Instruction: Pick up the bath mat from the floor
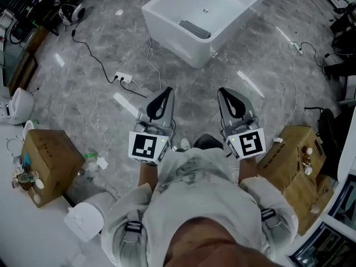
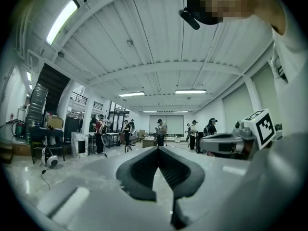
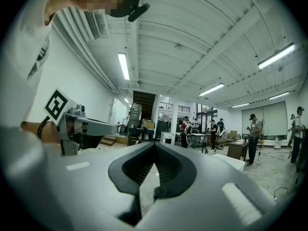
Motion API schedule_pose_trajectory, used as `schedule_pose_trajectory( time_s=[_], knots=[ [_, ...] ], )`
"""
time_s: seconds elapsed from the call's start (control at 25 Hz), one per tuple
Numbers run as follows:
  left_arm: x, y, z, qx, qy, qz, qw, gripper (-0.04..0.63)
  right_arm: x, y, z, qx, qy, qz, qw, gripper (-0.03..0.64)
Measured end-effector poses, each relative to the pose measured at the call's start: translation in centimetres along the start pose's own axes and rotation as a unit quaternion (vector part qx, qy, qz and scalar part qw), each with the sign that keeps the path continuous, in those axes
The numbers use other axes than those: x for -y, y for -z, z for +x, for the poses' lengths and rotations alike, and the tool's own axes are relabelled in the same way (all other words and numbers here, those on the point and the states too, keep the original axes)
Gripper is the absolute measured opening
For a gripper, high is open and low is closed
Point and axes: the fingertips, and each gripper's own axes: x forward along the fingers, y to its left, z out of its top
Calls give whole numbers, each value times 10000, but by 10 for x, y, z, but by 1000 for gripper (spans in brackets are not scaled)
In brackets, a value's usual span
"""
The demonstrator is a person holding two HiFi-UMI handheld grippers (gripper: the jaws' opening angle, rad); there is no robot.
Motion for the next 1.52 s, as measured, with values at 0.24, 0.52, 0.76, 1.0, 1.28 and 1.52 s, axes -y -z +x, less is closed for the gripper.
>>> schedule_pose_trajectory(
  time_s=[0.24, 0.52, 0.76, 1.0, 1.28, 1.52],
  knots=[
    [-35, 3, 23, -38, 26, -49, 10000, 3, 4, 8, 41, -116, 1, 32, 9999, 2],
    [-73, 6, 75, -153, -94, -116, 9998, 3, 37, 12, 100, -148, -146, 86, 9997, 2],
    [-106, 4, 130, -304, -211, 0, 9993, 3, 76, 17, 161, -137, -305, 209, 9992, 2],
    [-132, 1, 182, -333, -275, 47, 9991, 3, 109, 16, 207, -114, -458, 197, 9987, 2],
    [-154, -2, 220, -317, -308, -24, 9990, 3, 137, 24, 243, -179, -417, 249, 9987, 2],
    [-186, 4, 254, -319, -100, -42, 9994, 3, 154, 28, 282, -216, -234, 251, 9992, 2]
  ],
)
